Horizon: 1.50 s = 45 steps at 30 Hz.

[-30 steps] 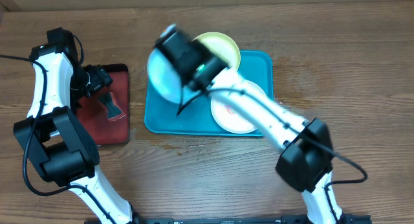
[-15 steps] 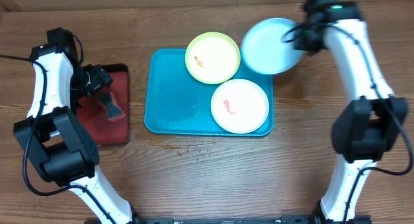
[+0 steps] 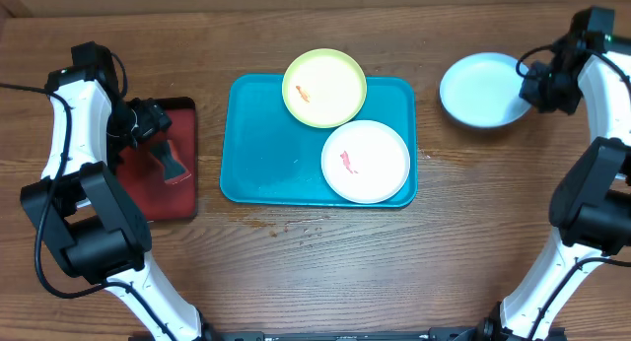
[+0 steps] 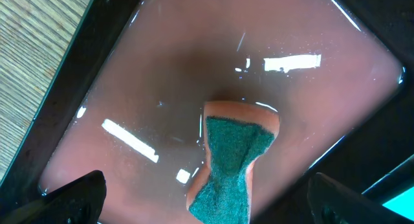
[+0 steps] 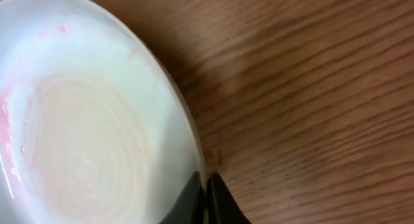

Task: Clean dirty plates on tray and stack at the side
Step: 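Carry light blue plate right and set it on table with right gripper, then move right gripper to yellow plate rim and grasp it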

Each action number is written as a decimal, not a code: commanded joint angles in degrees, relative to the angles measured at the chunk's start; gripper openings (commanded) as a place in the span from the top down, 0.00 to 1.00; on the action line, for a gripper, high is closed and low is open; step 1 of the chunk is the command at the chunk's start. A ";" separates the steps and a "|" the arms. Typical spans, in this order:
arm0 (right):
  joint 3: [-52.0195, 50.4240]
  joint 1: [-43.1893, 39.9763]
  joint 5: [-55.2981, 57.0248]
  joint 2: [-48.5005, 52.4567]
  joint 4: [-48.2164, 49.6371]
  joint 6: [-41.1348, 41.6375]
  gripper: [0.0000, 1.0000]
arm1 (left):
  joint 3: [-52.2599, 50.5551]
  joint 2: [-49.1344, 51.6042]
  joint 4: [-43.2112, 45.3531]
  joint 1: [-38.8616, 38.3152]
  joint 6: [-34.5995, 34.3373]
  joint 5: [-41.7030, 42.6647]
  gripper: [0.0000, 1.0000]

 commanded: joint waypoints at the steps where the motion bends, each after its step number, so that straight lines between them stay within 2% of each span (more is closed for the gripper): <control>1: -3.76 0.66 -2.54 0.17 2.14 0.20 0.96 | 1.07 -0.13 0.20 -0.02 0.28 -0.37 0.00; 7: -3.76 1.86 -6.32 0.15 0.90 0.22 0.96 | 1.07 -0.13 0.15 -0.02 0.28 -0.35 0.00; 9: -1.22 1.84 -6.32 0.11 -2.10 0.20 0.88 | 1.07 -0.13 -0.04 -0.02 0.28 -0.35 0.00; 13: 8.55 1.84 -6.29 0.04 -11.08 -0.50 0.58 | 1.07 -0.13 0.09 -0.02 0.28 -0.31 0.00; 15: 14.78 1.88 -6.29 0.04 -16.20 -1.53 0.26 | 1.07 -0.13 0.20 -0.02 0.26 -0.31 0.00; 17: 20.26 2.47 -7.54 0.04 -19.41 -1.51 0.02 | 1.07 -0.13 0.37 -0.02 0.26 -0.24 0.00; 18: 22.67 2.89 -9.99 0.04 -19.96 -1.51 0.00 | 1.07 -0.13 0.46 -0.02 0.28 0.17 0.00; 23: 24.87 6.45 -24.59 0.07 -13.25 -1.49 0.00 | 1.07 -0.13 1.20 -0.02 0.31 3.74 0.00; 27: 20.90 11.91 -26.88 0.20 -1.03 -1.51 0.00 | 1.07 -0.13 1.25 -0.02 0.31 3.89 0.00; 29: 17.77 15.17 -24.65 0.33 5.86 -1.51 0.00 | 1.07 -0.13 1.25 -0.02 0.28 3.89 0.00; 34: 10.64 24.15 -9.31 2.60 19.45 -1.73 0.10 | 1.07 -0.13 1.29 -0.02 0.28 3.89 0.00; 37: 10.05 28.74 -2.97 5.75 22.10 -6.47 0.11 | 1.07 -0.13 1.27 -0.02 0.31 3.87 0.00; 40: 10.03 32.37 3.32 8.44 23.43 -7.67 0.11 | 1.07 -0.13 1.29 -0.02 0.31 3.87 0.00; 45: 10.03 35.85 7.67 11.80 24.59 -8.46 0.28 | 1.07 -0.13 1.57 -0.02 0.31 3.87 0.00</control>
